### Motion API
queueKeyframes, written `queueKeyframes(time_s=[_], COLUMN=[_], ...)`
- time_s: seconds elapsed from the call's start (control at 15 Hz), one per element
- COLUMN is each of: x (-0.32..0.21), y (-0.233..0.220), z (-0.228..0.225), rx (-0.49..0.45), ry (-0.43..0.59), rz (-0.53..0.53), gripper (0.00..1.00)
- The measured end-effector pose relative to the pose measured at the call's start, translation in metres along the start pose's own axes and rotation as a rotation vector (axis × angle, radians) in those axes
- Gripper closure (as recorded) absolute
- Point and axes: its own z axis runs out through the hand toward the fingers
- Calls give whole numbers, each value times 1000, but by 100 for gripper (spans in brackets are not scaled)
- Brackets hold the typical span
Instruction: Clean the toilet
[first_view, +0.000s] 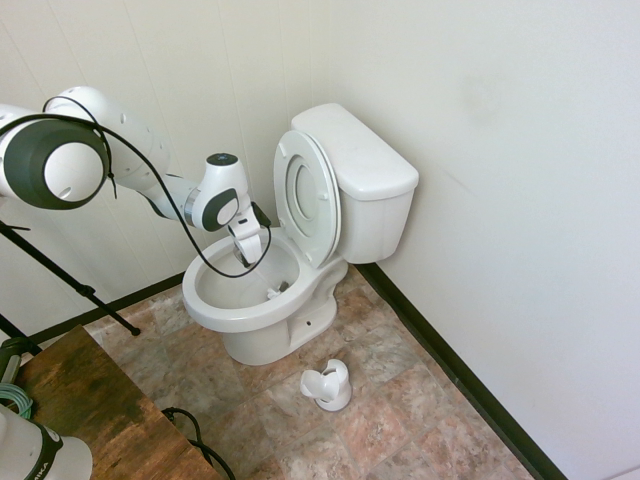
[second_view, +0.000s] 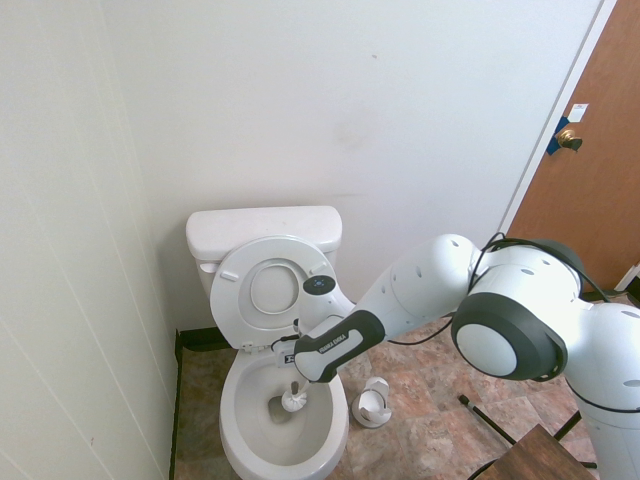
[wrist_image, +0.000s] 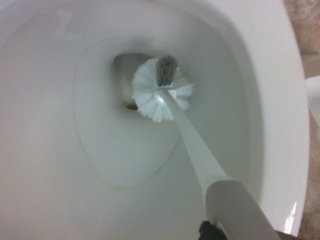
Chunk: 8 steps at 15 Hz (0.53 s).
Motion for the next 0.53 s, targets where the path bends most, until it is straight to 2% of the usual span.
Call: queueKeyframes(time_s=[0.53], x=[29], y=[-41], z=[-5], rx=[89], ry=[9], rz=[28], gripper=[100])
